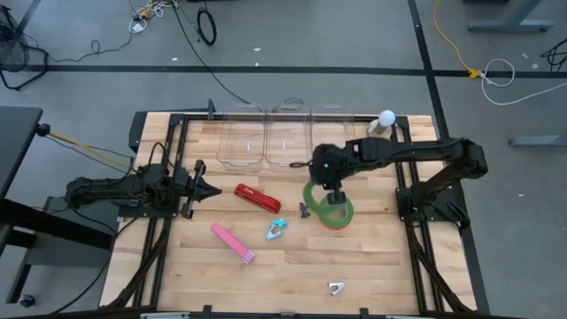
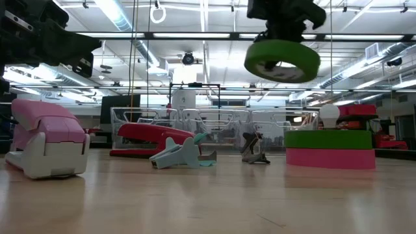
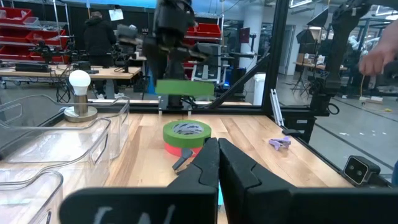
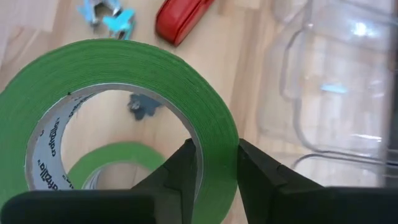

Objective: Pick and place Stapler, Stapler remover, tape
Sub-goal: Put the top green tape into the right transparent bin

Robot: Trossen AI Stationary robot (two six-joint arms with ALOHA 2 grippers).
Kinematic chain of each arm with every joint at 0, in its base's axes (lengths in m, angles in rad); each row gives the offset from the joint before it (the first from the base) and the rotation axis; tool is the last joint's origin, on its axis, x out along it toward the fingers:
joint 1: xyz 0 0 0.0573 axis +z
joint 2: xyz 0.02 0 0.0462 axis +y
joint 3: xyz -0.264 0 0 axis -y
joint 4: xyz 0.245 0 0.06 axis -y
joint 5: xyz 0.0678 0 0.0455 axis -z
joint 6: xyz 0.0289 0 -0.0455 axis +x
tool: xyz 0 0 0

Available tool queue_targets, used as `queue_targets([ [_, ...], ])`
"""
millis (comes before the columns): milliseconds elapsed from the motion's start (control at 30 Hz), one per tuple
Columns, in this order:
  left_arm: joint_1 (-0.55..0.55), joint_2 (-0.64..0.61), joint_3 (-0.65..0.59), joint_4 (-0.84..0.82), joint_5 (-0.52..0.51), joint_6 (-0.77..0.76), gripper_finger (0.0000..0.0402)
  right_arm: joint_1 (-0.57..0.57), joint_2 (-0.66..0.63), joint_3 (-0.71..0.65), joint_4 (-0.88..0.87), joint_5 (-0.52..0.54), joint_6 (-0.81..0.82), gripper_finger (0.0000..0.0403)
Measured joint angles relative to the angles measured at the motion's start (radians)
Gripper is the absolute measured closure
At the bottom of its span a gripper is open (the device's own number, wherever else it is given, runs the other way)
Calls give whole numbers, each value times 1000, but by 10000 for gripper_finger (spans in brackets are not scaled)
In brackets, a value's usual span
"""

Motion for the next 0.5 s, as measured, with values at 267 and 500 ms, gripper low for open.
queue_targets([
  [267, 0, 0, 0, 0, 0, 0, 399, -67, 0, 35, -26, 0, 0, 303],
  [500, 0, 0, 0, 0, 0, 0, 399, -138, 0, 35, -42, -1, -18, 303],
])
